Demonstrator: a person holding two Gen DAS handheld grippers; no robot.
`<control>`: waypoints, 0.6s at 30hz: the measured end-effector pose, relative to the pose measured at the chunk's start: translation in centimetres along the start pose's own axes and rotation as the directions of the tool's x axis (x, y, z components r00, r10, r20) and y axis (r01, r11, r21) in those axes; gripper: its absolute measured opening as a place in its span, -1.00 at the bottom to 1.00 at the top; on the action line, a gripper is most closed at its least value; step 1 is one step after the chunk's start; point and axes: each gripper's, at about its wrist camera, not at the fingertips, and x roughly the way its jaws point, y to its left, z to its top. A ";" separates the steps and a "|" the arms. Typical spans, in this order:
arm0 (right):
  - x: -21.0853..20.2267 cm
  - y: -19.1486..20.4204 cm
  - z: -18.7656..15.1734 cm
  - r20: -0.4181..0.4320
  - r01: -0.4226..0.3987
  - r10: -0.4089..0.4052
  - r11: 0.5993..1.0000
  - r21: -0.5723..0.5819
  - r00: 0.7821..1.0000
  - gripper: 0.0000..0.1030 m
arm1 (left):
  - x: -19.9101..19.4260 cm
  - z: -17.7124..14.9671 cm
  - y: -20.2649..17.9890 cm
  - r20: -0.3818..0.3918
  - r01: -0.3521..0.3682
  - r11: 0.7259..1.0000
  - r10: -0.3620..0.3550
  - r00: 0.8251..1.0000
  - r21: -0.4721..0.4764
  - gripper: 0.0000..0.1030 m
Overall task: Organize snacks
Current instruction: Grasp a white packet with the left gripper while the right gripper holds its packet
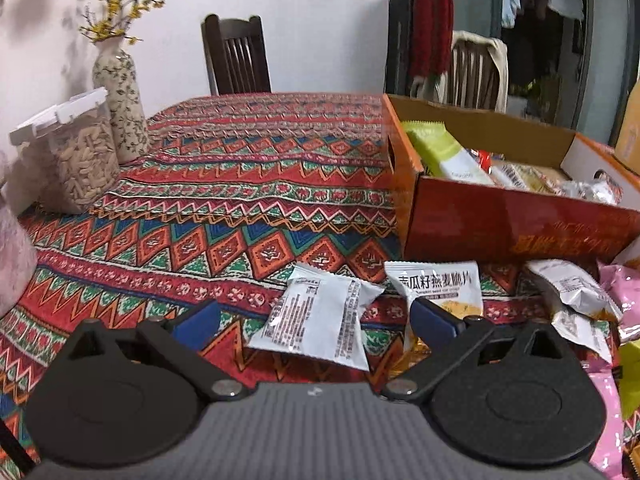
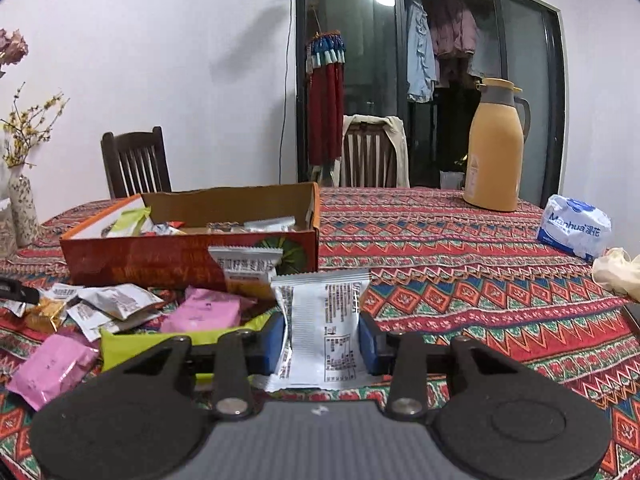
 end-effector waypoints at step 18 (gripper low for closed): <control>1.0 1.1 0.1 0.003 -0.051 0.051 0.999 0.019 0.999 -0.26 | 0.9 0.5 1.9 -0.014 0.051 0.999 -0.051 0.999 -0.018 0.75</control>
